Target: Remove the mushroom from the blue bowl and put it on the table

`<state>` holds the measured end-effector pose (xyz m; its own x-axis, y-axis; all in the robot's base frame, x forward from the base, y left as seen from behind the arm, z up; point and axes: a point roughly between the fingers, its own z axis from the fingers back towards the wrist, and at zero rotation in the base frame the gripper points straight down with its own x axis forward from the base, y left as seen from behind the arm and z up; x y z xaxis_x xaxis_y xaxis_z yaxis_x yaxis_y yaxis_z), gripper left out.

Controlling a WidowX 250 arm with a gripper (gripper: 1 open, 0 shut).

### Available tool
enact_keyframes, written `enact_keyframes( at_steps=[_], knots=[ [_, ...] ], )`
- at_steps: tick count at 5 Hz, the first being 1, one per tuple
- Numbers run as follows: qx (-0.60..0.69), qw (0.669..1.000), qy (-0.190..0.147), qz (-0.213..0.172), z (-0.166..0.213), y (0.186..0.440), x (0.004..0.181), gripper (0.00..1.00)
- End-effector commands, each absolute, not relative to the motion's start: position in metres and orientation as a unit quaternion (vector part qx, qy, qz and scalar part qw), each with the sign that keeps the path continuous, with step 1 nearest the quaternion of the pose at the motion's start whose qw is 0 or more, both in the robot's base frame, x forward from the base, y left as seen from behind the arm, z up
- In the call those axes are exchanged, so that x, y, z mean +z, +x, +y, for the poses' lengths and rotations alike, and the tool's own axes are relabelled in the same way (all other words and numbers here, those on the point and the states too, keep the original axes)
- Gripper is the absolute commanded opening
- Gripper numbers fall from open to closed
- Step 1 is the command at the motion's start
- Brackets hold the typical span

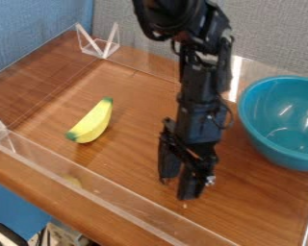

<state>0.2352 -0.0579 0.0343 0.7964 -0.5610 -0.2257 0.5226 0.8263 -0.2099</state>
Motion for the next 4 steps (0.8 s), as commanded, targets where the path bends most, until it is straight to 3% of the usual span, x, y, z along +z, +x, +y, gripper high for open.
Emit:
enact_keyframes(
  at_steps=[1, 3, 4],
  knots=[
    [-0.280, 0.954, -0.041, 0.101, -0.062, 0.252, 0.037, 1.00],
    [-0.269, 0.960, -0.008, 0.076, -0.056, 0.267, 0.029, 1.00],
    [-0.261, 0.963, -0.003, 0.069, -0.052, 0.273, 0.028, 0.00]
  ],
)
